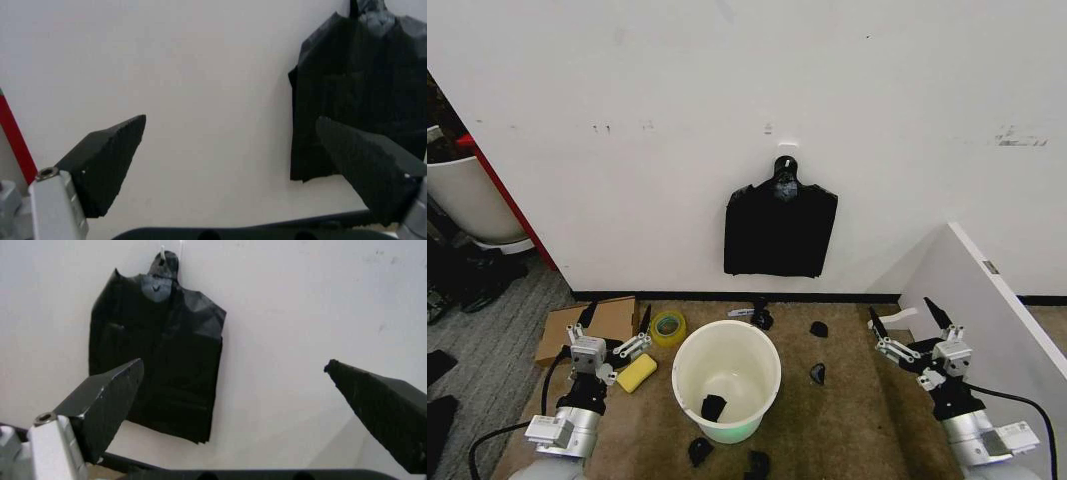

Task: Place the garbage bag over the trash bin.

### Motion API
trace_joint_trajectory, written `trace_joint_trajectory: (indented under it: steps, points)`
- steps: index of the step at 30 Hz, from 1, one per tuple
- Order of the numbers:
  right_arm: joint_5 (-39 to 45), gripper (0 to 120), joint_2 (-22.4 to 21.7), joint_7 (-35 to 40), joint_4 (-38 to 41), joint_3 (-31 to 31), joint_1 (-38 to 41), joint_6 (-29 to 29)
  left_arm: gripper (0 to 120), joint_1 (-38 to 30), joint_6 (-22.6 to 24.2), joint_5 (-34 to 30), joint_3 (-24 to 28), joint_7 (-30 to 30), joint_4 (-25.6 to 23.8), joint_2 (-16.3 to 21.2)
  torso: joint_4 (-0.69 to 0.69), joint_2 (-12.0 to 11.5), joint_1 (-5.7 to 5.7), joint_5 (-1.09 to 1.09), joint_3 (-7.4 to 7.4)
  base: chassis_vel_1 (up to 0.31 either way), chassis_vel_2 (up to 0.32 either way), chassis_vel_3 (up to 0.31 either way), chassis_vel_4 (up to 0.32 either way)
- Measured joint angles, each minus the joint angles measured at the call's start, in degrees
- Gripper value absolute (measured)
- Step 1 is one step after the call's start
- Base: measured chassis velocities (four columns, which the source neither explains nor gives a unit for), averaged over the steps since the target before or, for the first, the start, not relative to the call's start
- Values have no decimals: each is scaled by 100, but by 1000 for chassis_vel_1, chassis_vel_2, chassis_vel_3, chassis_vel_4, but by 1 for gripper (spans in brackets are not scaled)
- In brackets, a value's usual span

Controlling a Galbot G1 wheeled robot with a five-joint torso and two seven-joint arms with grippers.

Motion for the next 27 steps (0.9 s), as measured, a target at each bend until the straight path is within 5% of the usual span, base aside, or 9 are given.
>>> trace_joint_trajectory:
  steps: [10, 27]
  points:
    - [-213, 99, 35, 37, -41, -16, 52, 4, 97, 47, 113, -85, -125, -92, -39, 88, 0, 0, 0, 0, 0, 0, 0, 0, 0]
    - [628, 100, -8, 87, -23, -193, 114, -436, 98, 45, 74, -92, -89, -108, 29, 117, -1, 0, 0, 0, 0, 0, 0, 0, 0]
